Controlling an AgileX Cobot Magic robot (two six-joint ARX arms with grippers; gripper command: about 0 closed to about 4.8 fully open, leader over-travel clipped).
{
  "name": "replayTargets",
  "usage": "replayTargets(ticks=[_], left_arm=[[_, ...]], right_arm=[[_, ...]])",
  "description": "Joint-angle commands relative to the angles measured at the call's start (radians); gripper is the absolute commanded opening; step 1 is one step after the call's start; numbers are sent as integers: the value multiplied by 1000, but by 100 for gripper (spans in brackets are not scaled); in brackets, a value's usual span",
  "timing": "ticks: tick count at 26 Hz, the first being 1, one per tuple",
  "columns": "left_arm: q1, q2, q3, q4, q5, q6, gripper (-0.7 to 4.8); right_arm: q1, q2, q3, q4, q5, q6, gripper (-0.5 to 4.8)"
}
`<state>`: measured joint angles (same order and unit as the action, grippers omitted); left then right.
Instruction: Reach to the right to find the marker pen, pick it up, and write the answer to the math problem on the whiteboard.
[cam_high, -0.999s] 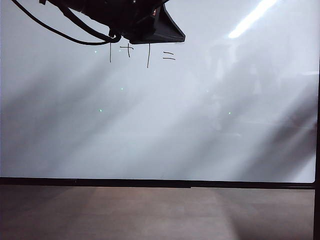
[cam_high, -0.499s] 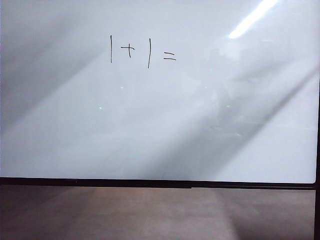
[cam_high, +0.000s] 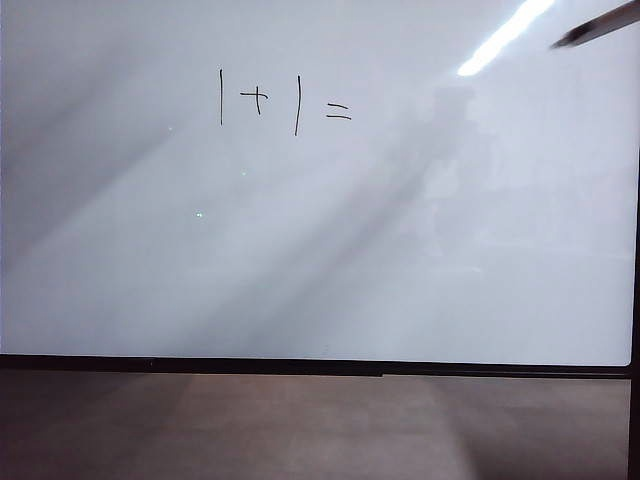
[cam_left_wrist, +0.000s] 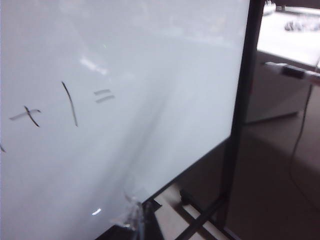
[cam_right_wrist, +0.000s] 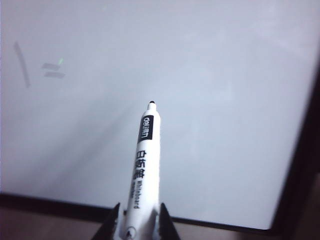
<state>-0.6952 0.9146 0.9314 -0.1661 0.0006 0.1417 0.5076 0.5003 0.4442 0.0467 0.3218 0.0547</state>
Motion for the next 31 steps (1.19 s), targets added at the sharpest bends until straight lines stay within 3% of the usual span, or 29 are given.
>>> replayTargets(ticks=[1,5,14,23,27,31], left_arm=[[1,25,3,19,7,-7,-5],[6,59,3,57,-58,-23,-6],[32,143,1,164,-64,-32,-6],[126,223,-16,290,-46,-56,-5],[151,253,-24,348,-19,-116,-5],[154,256,-24,348,-19,-114,-5]], right_arm=[[73,112,51,66,16,-11,-7],[129,310,137,148,12,-58,-7],[119,641,341,264,-80,-165,-7],[91,818,515,272,-96,-225,-7],[91,846,531,272,-95,-245,-7],[91,846,531,270,-72,-246,-7]])
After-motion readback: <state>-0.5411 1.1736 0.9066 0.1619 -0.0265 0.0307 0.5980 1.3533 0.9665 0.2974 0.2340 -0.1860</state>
